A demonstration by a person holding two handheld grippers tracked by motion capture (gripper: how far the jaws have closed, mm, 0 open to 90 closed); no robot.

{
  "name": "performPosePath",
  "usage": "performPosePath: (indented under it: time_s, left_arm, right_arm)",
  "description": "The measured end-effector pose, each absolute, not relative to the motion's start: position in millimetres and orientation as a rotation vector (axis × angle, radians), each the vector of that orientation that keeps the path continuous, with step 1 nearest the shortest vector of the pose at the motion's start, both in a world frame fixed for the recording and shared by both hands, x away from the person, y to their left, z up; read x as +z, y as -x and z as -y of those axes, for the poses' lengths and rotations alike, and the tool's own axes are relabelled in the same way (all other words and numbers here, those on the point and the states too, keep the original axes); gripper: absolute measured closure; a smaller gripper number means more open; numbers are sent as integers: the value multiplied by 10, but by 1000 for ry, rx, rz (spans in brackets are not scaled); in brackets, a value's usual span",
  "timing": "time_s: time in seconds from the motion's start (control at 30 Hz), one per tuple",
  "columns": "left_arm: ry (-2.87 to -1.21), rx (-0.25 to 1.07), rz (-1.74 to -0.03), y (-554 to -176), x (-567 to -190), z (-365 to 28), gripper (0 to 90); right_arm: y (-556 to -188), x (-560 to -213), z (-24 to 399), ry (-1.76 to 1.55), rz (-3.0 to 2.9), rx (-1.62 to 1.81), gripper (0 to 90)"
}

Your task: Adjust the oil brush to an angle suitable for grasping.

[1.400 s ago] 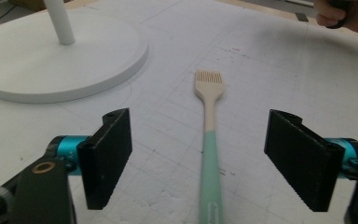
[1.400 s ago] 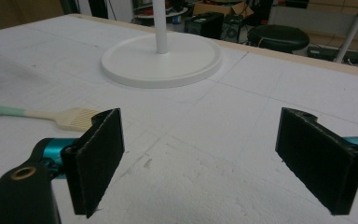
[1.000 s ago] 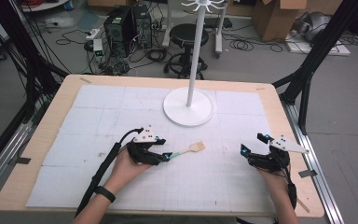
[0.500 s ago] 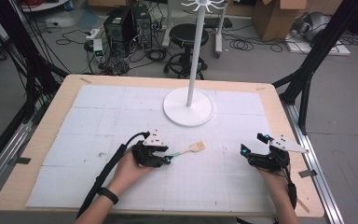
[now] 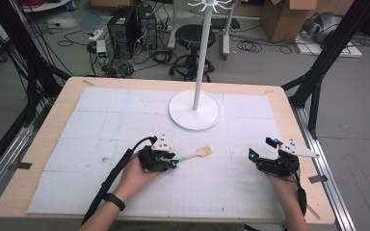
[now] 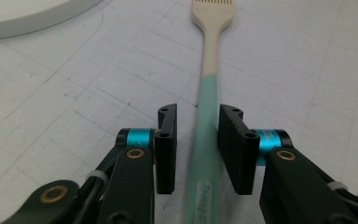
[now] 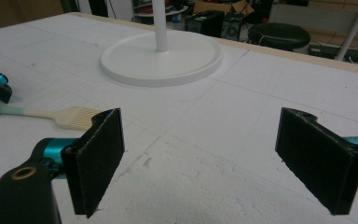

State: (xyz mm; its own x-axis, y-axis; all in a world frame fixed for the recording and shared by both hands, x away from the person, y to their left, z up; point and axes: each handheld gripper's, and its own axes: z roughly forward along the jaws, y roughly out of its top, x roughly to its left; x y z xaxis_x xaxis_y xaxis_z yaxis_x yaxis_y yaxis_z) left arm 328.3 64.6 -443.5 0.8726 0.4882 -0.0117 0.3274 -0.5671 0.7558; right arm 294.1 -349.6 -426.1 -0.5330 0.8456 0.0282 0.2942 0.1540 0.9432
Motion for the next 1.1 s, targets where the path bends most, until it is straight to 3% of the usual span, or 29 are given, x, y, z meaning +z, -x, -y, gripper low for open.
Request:
performPosePath:
  time_s: [0.07, 0.4, 1.1]
  left_arm:
    - [-2230, 258, -573, -3265, -4430, -632, 733]
    - [-2229, 261, -574, -3248, -4430, -618, 781]
    - [-2090, 196, -383, -3262, -4278, -712, 788]
  right_arm:
    - [-2942, -4262, 3495, -1089, -1914, 1378, 148]
    - [-2946, -4263, 3495, -1082, -1913, 1378, 149]
    - [-2941, -4253, 3512, -1090, -1898, 1393, 150]
